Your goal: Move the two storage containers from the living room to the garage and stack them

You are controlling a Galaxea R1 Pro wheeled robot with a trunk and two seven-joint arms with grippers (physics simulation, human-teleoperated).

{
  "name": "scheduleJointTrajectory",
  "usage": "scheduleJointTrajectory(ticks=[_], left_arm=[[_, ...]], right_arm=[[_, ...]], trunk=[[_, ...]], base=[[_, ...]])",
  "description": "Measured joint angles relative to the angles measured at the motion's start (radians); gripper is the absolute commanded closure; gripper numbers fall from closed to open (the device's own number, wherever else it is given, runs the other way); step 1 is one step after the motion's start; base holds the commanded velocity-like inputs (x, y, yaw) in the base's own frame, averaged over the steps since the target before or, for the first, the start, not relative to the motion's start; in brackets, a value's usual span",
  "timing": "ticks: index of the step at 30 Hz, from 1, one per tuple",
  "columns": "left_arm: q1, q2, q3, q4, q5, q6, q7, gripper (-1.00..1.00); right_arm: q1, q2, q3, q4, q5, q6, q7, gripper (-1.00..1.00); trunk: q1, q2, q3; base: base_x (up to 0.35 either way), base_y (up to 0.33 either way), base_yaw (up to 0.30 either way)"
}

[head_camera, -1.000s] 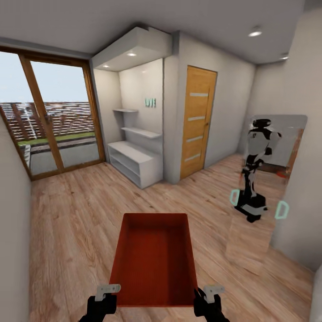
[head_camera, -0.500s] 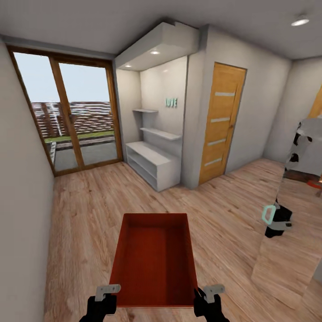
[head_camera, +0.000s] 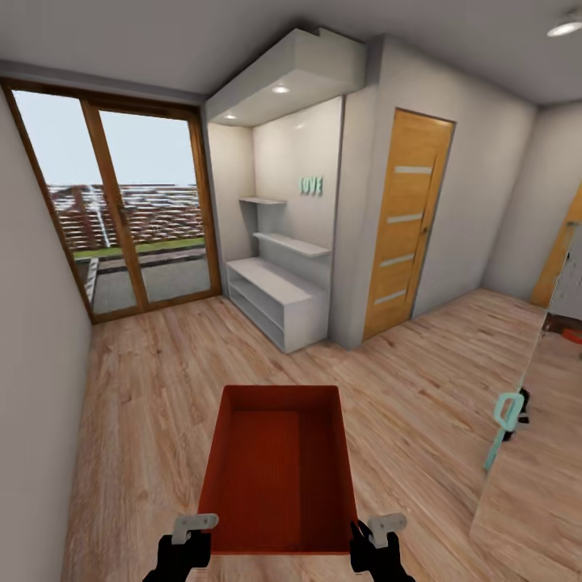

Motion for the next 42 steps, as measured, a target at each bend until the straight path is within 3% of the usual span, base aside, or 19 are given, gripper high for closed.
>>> scheduleJointTrajectory(ticks=[33, 42], left_arm=[[0.0, 0.0, 0.0, 0.004, 0.001, -0.001, 0.0, 1.0], [0.0, 0.0, 0.0, 0.011, 0.001, 0.0, 0.0, 1.0]], right_arm=[[0.0, 0.0, 0.0, 0.002, 0.001, 0.001, 0.0, 1.0], [0.0, 0.0, 0.001, 0.009, -0.001, 0.001, 0.0, 1.0]], trunk=[[0.0, 0.0, 0.0], [0.0, 0.0, 0.0]], base=[[0.326, 0.0, -0.002], [0.326, 0.0, -0.199]])
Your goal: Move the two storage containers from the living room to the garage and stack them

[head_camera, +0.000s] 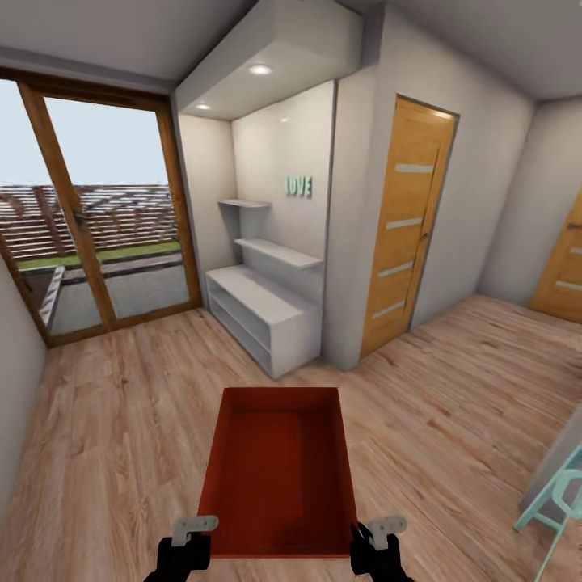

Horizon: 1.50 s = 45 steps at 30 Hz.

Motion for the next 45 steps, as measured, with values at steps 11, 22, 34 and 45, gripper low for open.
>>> scheduleJointTrajectory(ticks=[11, 22, 34, 45], left_arm=[[0.0, 0.0, 0.0, 0.002, 0.001, -0.002, 0.0, 1.0], [0.0, 0.0, 0.0, 0.002, 0.001, -0.002, 0.0, 1.0], [0.0, 0.0, 0.0, 0.001, 0.001, -0.001, 0.0, 1.0], [0.0, 0.0, 0.0, 0.002, 0.001, -0.002, 0.0, 1.0]], right_arm=[[0.0, 0.0, 0.0, 0.0, 0.001, 0.0, 0.0, 1.0], [0.0, 0.0, 0.0, 0.0, 0.001, 0.0, 0.0, 1.0], [0.0, 0.0, 0.0, 0.0, 0.001, 0.0, 0.0, 1.0], [0.0, 0.0, 0.0, 0.0, 0.001, 0.0, 0.0, 1.0]], trunk=[[0.0, 0.0, 0.0], [0.0, 0.0, 0.0], [0.0, 0.0, 0.0], [0.0, 0.0, 0.0]], base=[[0.326, 0.0, -0.259], [0.326, 0.0, -0.027], [0.326, 0.0, -0.068], [0.326, 0.011, -0.274]])
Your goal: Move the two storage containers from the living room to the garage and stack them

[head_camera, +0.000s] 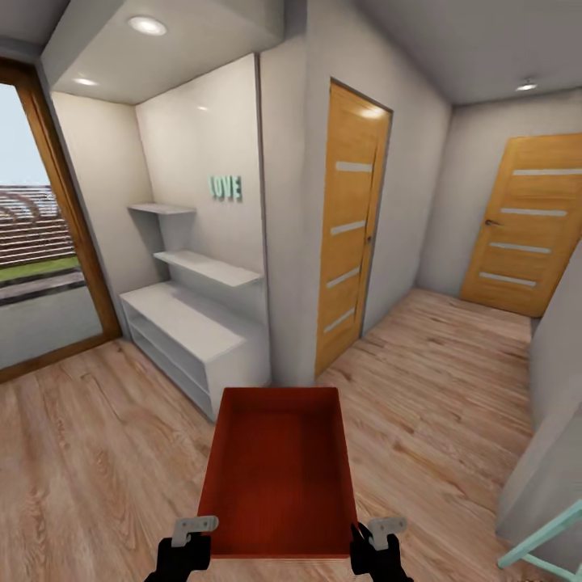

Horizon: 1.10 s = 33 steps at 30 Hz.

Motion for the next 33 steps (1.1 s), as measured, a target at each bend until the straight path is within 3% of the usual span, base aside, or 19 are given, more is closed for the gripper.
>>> scheduleJointTrajectory(ticks=[7, 22, 33], left_arm=[[0.0, 0.0, 0.0, -0.001, 0.0, 0.001, 0.0, 1.0], [0.0, 0.0, 0.0, -0.001, -0.001, 0.001, 0.0, 1.0], [0.0, 0.0, 0.0, 0.0, 0.0, 0.0, 0.0, 1.0]], right_arm=[[0.0, 0.0, 0.001, 0.0, -0.001, 0.0, 0.0, 1.0], [0.0, 0.0, 0.0, 0.0, 0.0, 0.0, 0.001, 1.0], [0.0, 0.0, 0.0, 0.0, 0.0, 0.0, 0.0, 1.0]], trunk=[[0.0, 0.0, 0.0], [0.0, 0.0, 0.0], [0.0, 0.0, 0.0]], base=[[0.326, 0.077, -0.239], [0.326, 0.049, -0.021], [0.326, 0.0, -0.246]])
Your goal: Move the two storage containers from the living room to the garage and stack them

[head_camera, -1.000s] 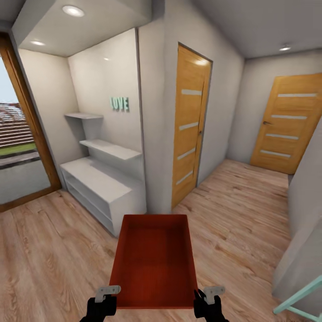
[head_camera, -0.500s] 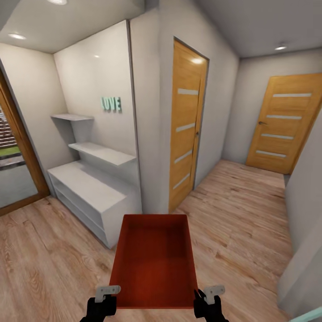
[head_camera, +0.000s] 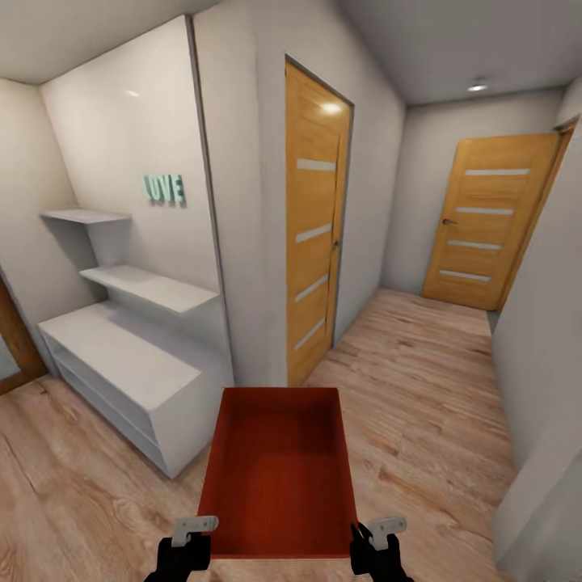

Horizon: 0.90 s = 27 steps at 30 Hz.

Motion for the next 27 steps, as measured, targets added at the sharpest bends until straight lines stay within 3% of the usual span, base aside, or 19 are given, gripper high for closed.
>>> scheduleJointTrajectory(ticks=[18, 27], left_arm=[[0.0, 0.0, 0.0, 0.0, 0.0, 0.0, 0.0, 1.0], [0.0, 0.0, 0.0, 0.0, 0.0, -0.002, 0.0, 1.0]], right_arm=[[0.0, 0.0, 0.0, 0.0, 0.0, 0.0, 0.0, 1.0], [0.0, 0.0, 0.001, 0.0, 0.0, -0.002, 0.0, 1.0]], trunk=[[0.0, 0.0, 0.0], [0.0, 0.0, 0.0]], base=[[0.326, 0.024, -0.273], [0.326, 0.071, -0.036]])
